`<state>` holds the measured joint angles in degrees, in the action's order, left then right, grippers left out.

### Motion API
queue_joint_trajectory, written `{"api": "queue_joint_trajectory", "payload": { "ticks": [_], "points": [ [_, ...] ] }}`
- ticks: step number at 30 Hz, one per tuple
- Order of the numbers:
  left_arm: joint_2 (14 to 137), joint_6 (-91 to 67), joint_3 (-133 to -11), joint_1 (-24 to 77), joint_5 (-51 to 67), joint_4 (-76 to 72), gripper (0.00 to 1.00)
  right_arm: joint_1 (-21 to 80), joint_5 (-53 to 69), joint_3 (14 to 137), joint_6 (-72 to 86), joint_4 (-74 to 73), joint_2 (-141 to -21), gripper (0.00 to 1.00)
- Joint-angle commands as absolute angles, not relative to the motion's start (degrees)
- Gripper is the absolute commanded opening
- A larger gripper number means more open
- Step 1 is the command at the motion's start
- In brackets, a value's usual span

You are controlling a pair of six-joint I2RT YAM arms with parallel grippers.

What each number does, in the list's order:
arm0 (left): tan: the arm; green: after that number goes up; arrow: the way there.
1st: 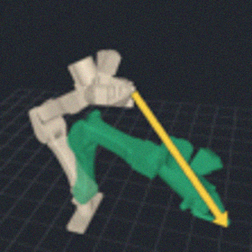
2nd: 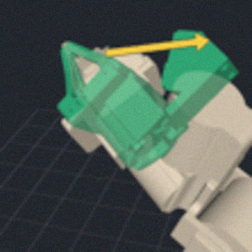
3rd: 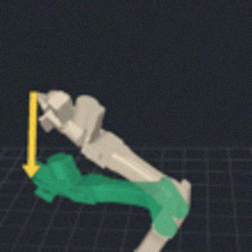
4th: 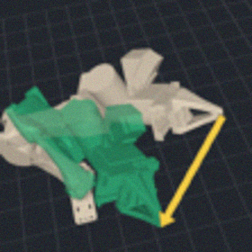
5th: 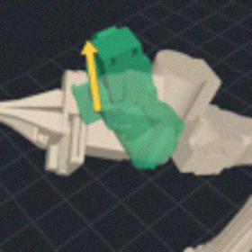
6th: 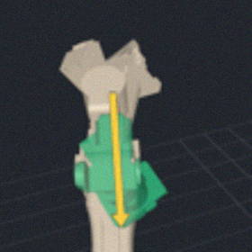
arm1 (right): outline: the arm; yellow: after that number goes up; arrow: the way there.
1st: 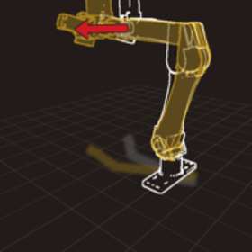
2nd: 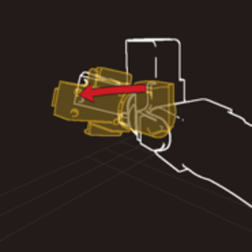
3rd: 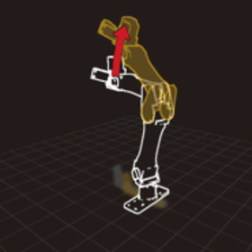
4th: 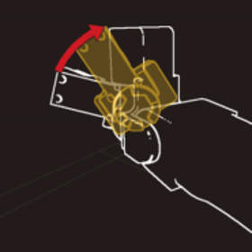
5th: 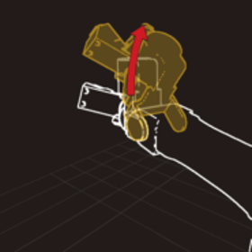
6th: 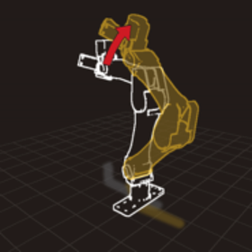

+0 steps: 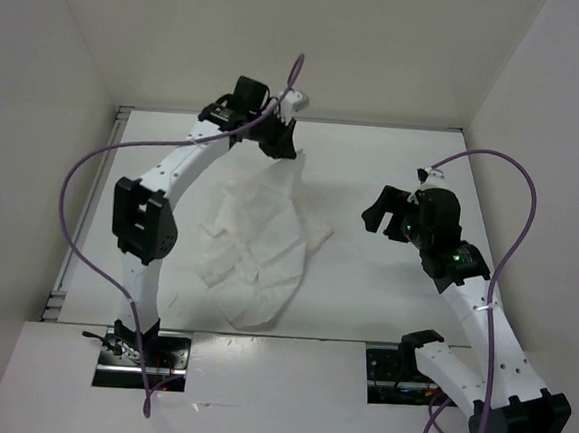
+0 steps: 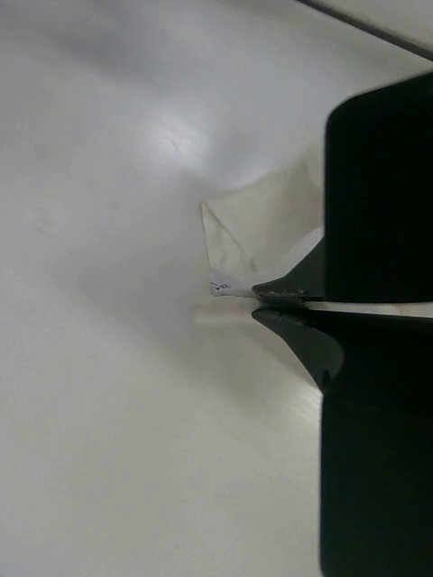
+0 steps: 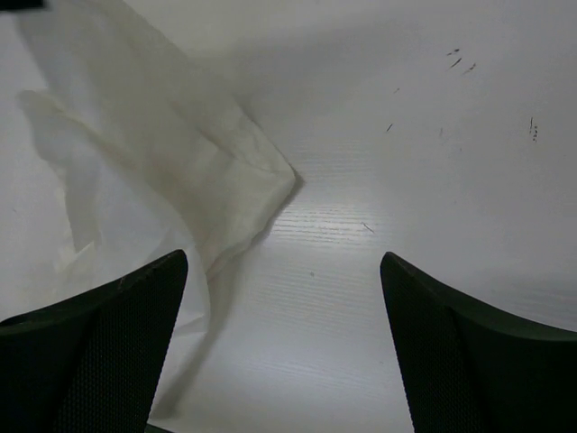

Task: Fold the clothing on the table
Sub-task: Move the skirt to the center of the board

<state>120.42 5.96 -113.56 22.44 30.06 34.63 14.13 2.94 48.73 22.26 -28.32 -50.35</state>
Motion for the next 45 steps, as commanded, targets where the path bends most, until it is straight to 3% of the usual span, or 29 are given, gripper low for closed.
{"api": "queue_joint_trajectory", "payload": {
  "ticks": [1, 5, 10, 18, 27, 34, 38, 42, 45],
  "points": [
    [102.7, 5.4, -121.6, 23.2, 39.0, 32.8, 0.0, 14.7, 1.7, 49.5, 22.1, -27.2, -48.6, 0.92],
    [94.9, 3.3, -117.4, 20.4, 42.7, 29.6, 0.0, 15.2, 1.7, 49.5, 22.1, -26.6, -48.0, 0.92],
    [84.5, -0.9, -101.7, 17.2, 40.0, 21.1, 0.0, 15.2, -0.2, 49.5, 22.7, -26.6, -48.0, 0.92],
    [87.5, -4.6, -91.9, 12.6, 34.7, 18.4, 0.0, 15.2, -0.7, 49.0, 22.7, -26.6, -47.5, 0.92],
    [90.0, -3.4, -93.0, 12.0, 34.2, 19.1, 0.0, 15.2, -0.7, 49.0, 22.7, -26.6, -48.0, 0.92],
    [94.5, 4.5, -100.5, 17.9, 48.0, 30.9, 0.01, 15.2, -1.8, 49.0, 23.2, -26.6, -48.0, 0.92],
    [87.6, 6.7, -98.9, 20.0, 64.9, 31.5, 0.01, 15.2, -2.4, 49.0, 23.2, -27.2, -47.5, 0.92],
    [78.2, 4.4, -96.7, 20.0, 65.0, 28.6, 0.05, 15.2, -2.4, 49.0, 23.2, -27.2, -47.5, 0.92],
    [73.1, 3.4, -96.2, 18.9, 58.4, 27.3, 0.05, 15.2, -2.4, 49.0, 23.2, -27.2, -47.5, 0.92]
  ]
}}
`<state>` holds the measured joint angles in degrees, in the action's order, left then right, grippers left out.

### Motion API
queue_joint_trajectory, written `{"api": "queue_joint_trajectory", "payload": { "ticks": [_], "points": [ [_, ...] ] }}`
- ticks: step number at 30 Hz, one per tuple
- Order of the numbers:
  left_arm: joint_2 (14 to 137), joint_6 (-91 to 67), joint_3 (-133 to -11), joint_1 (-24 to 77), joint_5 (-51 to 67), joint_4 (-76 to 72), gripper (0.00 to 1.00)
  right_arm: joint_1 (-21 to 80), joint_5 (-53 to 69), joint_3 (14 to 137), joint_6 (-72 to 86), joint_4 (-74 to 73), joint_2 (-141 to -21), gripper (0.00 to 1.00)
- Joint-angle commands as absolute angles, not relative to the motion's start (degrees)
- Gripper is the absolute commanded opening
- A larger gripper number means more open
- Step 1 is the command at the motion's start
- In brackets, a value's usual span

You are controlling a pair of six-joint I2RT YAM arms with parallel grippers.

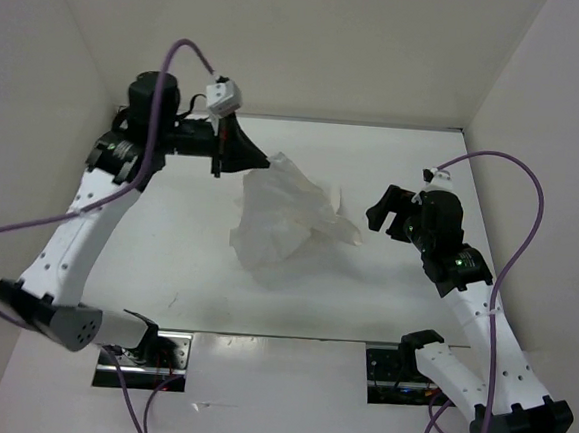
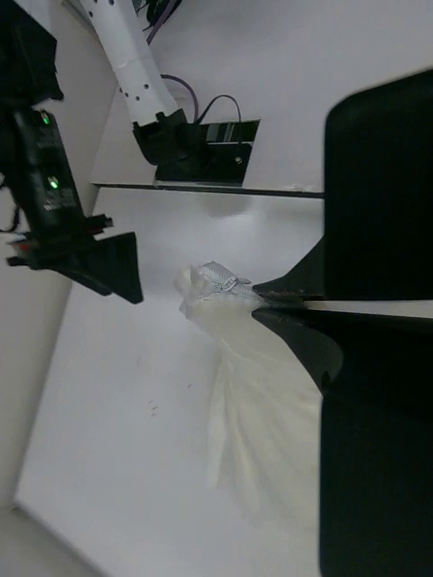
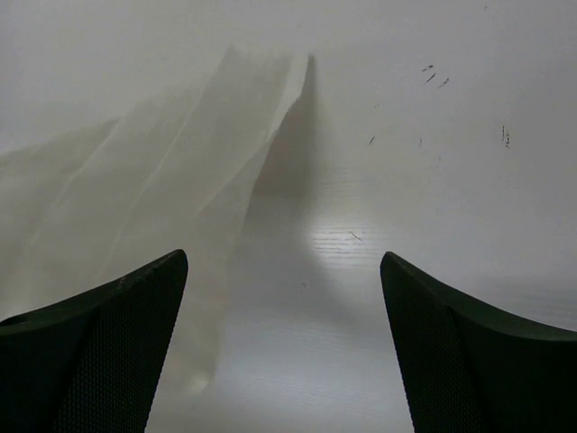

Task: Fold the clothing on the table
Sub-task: Move the skirt to the center of the board, then flatten the skirt out

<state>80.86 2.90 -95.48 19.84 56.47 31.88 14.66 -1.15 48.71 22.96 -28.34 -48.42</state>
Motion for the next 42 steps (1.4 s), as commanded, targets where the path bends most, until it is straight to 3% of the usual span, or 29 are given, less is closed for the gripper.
{"api": "queue_joint_trajectory", "payload": {
  "ticks": [1, 9, 13, 19, 22, 29, 37, 42],
  "points": [
    [72.6, 3.4, -95.6, 18.9, 53.8, 27.3, 0.05, 15.7, -2.4, 49.0, 23.7, -27.2, -47.5, 0.92],
    [81.0, 1.3, -91.0, 18.9, 44.7, 22.1, 0.05, 15.7, -2.9, 49.0, 23.7, -27.2, -47.5, 0.92],
    [92.8, -1.5, -90.4, 18.1, 37.7, 17.9, 0.05, 15.7, -2.9, 49.0, 24.3, -27.2, -46.9, 0.92],
    [115.5, -11.4, -102.2, 12.0, 42.2, 16.5, 0.0, 15.7, -1.3, 49.5, 23.7, -27.2, -47.6, 0.92],
    [116.9, -12.9, -101.7, 10.8, 39.8, 15.1, 0.0, 15.7, -0.1, 50.0, 23.2, -27.2, -48.8, 0.9],
    [117.9, -12.9, -100.1, 9.8, 36.8, 15.1, 0.0, 16.3, 6.9, 52.5, 22.7, -27.1, -61.1, 0.78],
    [117.9, -14.6, -95.0, 8.7, 32.4, 13.1, 0.0, 16.3, 9.8, 55.8, 28.1, -20.1, -77.6, 0.52],
    [116.7, -15.1, -92.7, 8.7, 32.4, 12.6, 0.0, 16.3, 11.2, 57.0, 30.0, -16.3, -84.6, 0.5]
  ]
}}
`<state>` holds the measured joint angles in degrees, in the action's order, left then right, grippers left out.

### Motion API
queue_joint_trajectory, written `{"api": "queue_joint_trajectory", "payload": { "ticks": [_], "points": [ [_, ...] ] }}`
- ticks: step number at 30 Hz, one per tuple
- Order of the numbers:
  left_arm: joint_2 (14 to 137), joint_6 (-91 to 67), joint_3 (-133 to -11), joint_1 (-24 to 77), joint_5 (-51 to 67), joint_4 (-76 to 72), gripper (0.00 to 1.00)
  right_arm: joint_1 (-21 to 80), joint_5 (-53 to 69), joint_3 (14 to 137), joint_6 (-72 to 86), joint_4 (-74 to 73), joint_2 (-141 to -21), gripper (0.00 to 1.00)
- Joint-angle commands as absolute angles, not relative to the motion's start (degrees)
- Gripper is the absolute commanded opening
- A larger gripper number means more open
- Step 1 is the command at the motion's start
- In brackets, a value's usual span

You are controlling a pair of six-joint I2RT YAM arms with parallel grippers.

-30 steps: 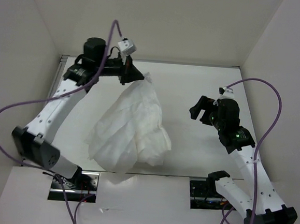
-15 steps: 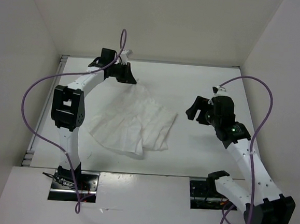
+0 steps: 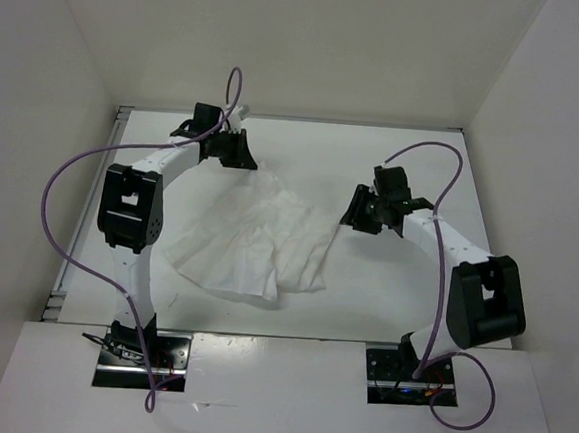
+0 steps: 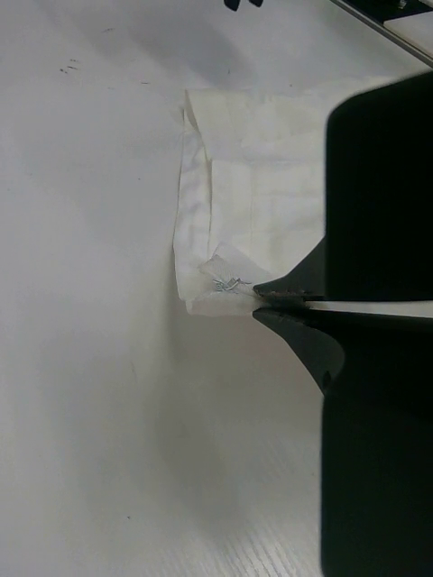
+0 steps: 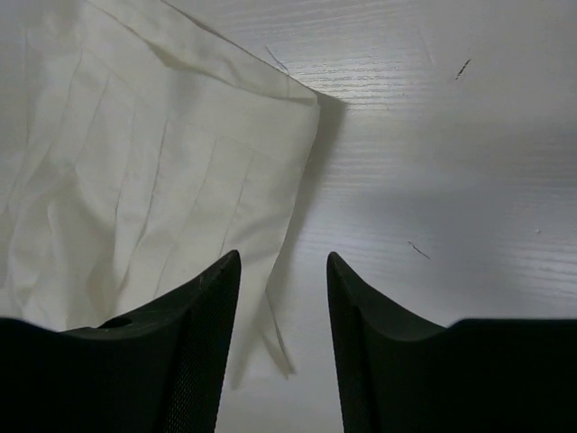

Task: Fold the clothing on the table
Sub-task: Flatten the skirt out

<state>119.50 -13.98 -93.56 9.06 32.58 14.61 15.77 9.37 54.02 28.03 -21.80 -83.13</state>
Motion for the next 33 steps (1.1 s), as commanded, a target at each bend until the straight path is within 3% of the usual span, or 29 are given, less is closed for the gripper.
{"api": "queue_joint_trajectory", "payload": {
  "ticks": [1, 15, 26, 31, 33],
  "points": [
    [116.7, -15.1, -92.7, 8.2, 32.4, 12.6, 0.0, 16.3, 11.7, 57.0, 30.8, -16.3, -86.6, 0.48],
    [116.2, -15.1, -92.2, 7.1, 33.6, 12.6, 0.0, 16.3, 12.2, 57.3, 36.2, -9.7, -98.9, 0.42],
    [115.7, -15.1, -89.9, 5.4, 33.6, 12.6, 0.0, 16.3, 14.8, 58.4, 37.3, -5.3, -106.1, 0.27],
    [116.2, -15.1, -89.4, 5.4, 34.7, 12.0, 0.0, 16.3, 17.4, 58.4, 37.3, -1.0, -108.5, 0.25],
    [116.2, -15.1, -88.9, 5.4, 35.2, 11.5, 0.0, 15.7, 19.4, 57.8, 37.3, 1.5, -108.5, 0.2]
  ]
}}
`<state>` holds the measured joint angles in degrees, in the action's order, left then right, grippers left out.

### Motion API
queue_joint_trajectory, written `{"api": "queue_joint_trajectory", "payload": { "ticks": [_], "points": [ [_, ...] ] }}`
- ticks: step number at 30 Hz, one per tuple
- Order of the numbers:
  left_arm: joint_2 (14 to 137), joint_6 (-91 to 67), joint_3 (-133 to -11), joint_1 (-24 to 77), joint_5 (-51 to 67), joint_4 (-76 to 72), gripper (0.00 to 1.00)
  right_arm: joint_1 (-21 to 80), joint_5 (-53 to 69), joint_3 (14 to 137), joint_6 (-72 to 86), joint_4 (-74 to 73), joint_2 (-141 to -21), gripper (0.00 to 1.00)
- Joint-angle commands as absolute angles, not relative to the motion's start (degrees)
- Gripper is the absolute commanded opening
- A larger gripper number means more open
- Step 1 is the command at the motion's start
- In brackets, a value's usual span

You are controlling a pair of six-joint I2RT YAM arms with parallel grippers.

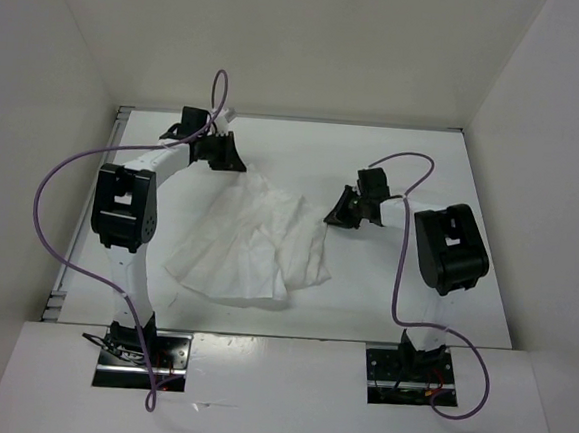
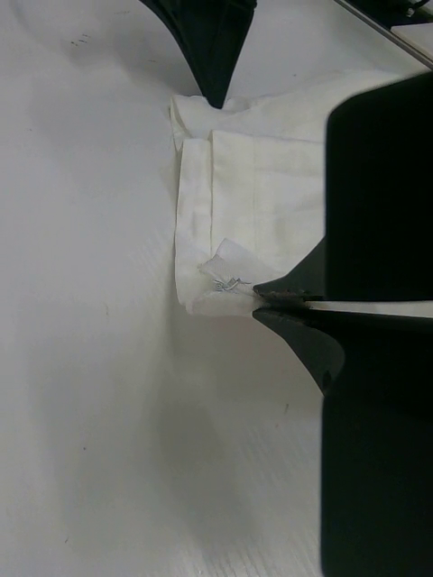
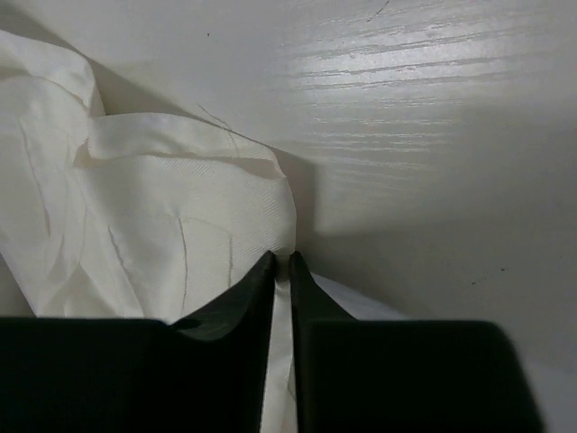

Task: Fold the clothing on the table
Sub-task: Flatten the skirt out

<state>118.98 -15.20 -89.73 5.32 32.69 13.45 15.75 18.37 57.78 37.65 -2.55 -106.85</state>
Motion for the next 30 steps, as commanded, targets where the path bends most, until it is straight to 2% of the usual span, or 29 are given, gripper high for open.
{"api": "queue_joint_trajectory", "payload": {
  "ticks": [1, 4, 10, 14, 17, 23, 26, 28, 30],
  "points": [
    [116.2, -15.1, -88.9, 5.4, 35.2, 11.5, 0.0, 15.2, 19.4, 57.7, 37.3, 2.1, -108.5, 0.1],
    [116.7, -15.7, -88.9, 4.8, 35.2, 11.0, 0.0, 15.2, 18.3, 57.2, 37.3, 2.7, -107.9, 0.0],
    [114.4, -16.4, -91.5, 3.1, 35.6, 15.4, 0.02, 14.7, 2.7, 58.1, 35.6, -9.3, -92.3, 0.0],
    [108.0, -18.7, -92.8, 1.0, 38.4, 12.6, 0.02, 12.1, -1.4, 63.3, 33.2, -16.5, -83.5, 0.0],
    [108.6, -19.8, -101.4, 1.0, 39.2, 13.8, 0.01, 9.2, -0.7, 71.4, 30.1, -21.3, -83.7, 0.0],
    [112.3, -24.7, -120.2, -0.7, 46.5, 14.9, 0.0, 7.9, 1.7, 87.7, 25.2, -21.9, -83.9, 0.0],
    [114.9, -24.1, -134.1, -0.7, 47.3, 20.0, 0.0, 7.3, 2.2, 96.6, 22.2, -22.7, -83.8, 0.0],
    [117.6, -23.5, -144.6, -0.7, 48.0, 24.9, 0.0, 6.7, 2.2, 98.2, 20.7, -22.7, -83.8, 0.0],
    [119.1, -21.9, -148.9, -0.7, 48.7, 28.1, 0.0, 6.7, 2.9, 98.3, 18.8, -22.7, -84.4, 0.0]
  ]
}}
